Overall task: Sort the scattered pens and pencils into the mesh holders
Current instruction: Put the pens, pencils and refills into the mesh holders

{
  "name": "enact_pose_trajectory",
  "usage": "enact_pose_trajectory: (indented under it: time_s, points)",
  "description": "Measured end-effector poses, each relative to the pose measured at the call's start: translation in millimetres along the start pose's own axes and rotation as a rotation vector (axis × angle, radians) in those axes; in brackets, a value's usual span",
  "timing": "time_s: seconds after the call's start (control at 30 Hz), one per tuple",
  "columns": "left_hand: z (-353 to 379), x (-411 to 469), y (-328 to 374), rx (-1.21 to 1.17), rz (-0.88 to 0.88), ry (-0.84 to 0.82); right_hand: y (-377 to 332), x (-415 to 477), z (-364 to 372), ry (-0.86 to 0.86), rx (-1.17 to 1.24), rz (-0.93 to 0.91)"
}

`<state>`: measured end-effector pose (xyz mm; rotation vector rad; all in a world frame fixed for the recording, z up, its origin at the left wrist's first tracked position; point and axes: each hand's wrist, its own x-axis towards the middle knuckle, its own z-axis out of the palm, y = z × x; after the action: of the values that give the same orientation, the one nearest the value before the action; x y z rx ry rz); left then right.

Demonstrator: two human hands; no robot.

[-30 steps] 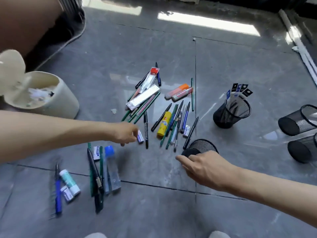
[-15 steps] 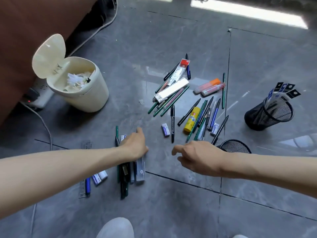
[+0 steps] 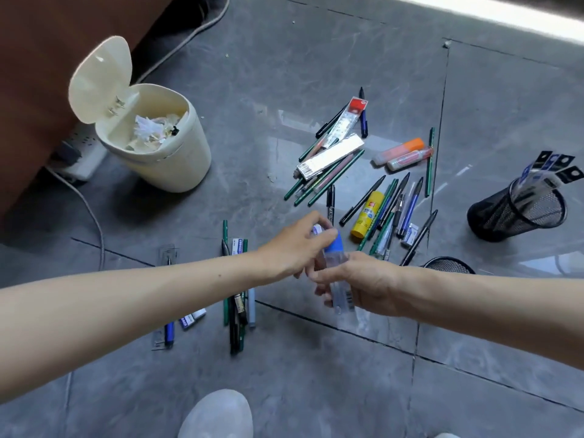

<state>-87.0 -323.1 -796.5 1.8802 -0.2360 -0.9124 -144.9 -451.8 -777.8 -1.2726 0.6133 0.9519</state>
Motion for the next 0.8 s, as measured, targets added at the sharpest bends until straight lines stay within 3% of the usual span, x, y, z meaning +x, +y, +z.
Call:
enact_pose_trajectory:
  time_s: [0.1, 0.2, 0.43, 0.6, 0.8]
  points:
    - [-27.0, -5.3, -21.5, 0.117, -0.081, 0.205, -2.9, 5.4, 0.7, 0.172, -0.112, 0.023]
    - [-57.1, -19.3, -57.4, 0.334, -0.255, 0.524, -0.3, 7.3, 0.8, 0.180, -0.139, 0.044]
    - [-89.9, -78.7, -133.0, 0.163, -0.760, 1.014, 0.9, 9.6, 16.3, 0.101, -0.142, 0.079]
    - [-86.1, -89.7, -149.4, 0.167, -0.801, 0.986, 1.7, 11.4, 20.8, 0.098, -0.187, 0.080]
    - [-66.7, -95.5, -143.0, 0.168, -0.671, 0.867, 7.1, 16.4, 23.2, 0.095, -0.203, 0.107]
